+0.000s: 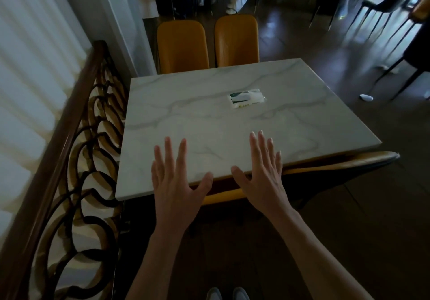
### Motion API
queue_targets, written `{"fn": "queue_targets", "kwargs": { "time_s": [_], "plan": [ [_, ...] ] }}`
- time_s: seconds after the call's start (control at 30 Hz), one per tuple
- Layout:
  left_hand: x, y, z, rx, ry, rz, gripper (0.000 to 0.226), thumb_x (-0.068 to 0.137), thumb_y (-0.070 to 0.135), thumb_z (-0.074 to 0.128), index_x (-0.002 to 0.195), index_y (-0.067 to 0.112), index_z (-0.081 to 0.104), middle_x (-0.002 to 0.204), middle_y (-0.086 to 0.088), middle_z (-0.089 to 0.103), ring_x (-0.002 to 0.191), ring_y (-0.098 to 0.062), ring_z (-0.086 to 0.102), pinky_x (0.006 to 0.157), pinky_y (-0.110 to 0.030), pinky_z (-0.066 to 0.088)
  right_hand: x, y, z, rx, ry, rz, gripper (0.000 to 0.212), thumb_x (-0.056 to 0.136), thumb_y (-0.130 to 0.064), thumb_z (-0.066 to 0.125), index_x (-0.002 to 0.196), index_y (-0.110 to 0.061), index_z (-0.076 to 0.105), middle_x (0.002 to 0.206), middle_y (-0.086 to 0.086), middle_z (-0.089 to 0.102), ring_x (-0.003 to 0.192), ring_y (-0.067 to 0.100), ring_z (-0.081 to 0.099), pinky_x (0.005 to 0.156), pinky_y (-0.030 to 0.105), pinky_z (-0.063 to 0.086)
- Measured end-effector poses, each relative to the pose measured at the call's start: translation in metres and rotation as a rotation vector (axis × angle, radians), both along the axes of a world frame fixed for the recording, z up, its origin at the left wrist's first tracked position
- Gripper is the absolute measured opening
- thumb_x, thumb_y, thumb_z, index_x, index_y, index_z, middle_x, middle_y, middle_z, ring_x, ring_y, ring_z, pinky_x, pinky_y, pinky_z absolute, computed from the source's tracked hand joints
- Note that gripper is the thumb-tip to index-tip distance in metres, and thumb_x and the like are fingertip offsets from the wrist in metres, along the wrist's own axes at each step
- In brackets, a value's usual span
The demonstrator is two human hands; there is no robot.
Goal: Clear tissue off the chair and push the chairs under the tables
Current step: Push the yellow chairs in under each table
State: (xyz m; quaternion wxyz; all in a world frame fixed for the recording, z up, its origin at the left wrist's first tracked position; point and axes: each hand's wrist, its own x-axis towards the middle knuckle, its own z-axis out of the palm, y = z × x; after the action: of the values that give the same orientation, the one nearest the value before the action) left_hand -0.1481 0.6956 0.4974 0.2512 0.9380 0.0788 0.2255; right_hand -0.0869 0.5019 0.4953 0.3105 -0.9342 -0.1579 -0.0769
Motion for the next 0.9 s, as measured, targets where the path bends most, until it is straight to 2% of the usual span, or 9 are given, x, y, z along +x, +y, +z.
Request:
{"fn": "queue_targets", "kwargs": {
  "time_s": [0.2, 0.33, 0.47, 0.7, 0.9],
  "plan": [
    [0.004, -0.033, 0.001, -0.095, 0.053, -0.081, 0.091, 0.087, 0.072, 0.039, 0.16, 0.033, 0.001, 0.169, 0.0, -0.012, 0.154, -0.021, -0.014, 0.121, -0.048, 0.0, -0.017, -0.032, 0.002, -0.006, 0.036, -0.083, 0.084, 0.093, -0.064, 0.038, 0.153, -0.037, -0.014, 0.164, -0.005, -0.02, 0.148, 0.017, -0.024, 0.12, 0.051, -0.009],
    [0.014, -0.069, 0.001, -0.128, 0.065, -0.165, 0.089, 0.087, 0.073, 0.038, 0.159, 0.038, -0.002, 0.169, 0.004, -0.012, 0.154, -0.018, -0.015, 0.121, -0.048, 0.001, -0.025, -0.073, 0.004, 0.052, 0.044, -0.178, 0.084, 0.091, -0.071, 0.033, 0.154, -0.037, -0.011, 0.164, -0.006, -0.018, 0.148, 0.015, -0.022, 0.12, 0.047, -0.01],
    [0.029, -0.118, -0.001, -0.118, 0.079, -0.25, 0.088, 0.088, 0.076, 0.035, 0.157, 0.043, -0.008, 0.168, 0.007, -0.015, 0.153, -0.016, -0.017, 0.121, -0.045, -0.001, -0.023, -0.122, 0.002, 0.069, 0.046, -0.278, 0.083, 0.09, -0.071, 0.032, 0.154, -0.037, -0.009, 0.165, -0.005, -0.015, 0.149, 0.013, -0.021, 0.12, 0.045, -0.008],
    [0.068, -0.241, -0.008, -0.128, 0.096, -0.402, 0.086, 0.088, 0.077, 0.034, 0.158, 0.043, -0.003, 0.169, 0.009, -0.011, 0.154, -0.015, -0.014, 0.121, -0.045, 0.003, -0.009, -0.247, -0.007, 0.115, 0.039, -0.432, 0.081, 0.092, -0.067, 0.036, 0.154, -0.041, -0.008, 0.165, -0.009, -0.012, 0.148, 0.007, -0.02, 0.121, 0.043, -0.007],
    [0.112, -0.379, -0.005, -0.131, 0.093, -0.492, 0.085, 0.089, 0.076, 0.036, 0.157, 0.046, -0.004, 0.167, 0.014, -0.014, 0.153, -0.011, -0.016, 0.121, -0.047, 0.003, 0.008, -0.386, -0.008, 0.144, 0.048, -0.54, 0.081, 0.088, -0.07, 0.032, 0.149, -0.046, -0.015, 0.164, -0.011, -0.015, 0.148, 0.007, -0.02, 0.121, 0.043, -0.006]
  ]
}}
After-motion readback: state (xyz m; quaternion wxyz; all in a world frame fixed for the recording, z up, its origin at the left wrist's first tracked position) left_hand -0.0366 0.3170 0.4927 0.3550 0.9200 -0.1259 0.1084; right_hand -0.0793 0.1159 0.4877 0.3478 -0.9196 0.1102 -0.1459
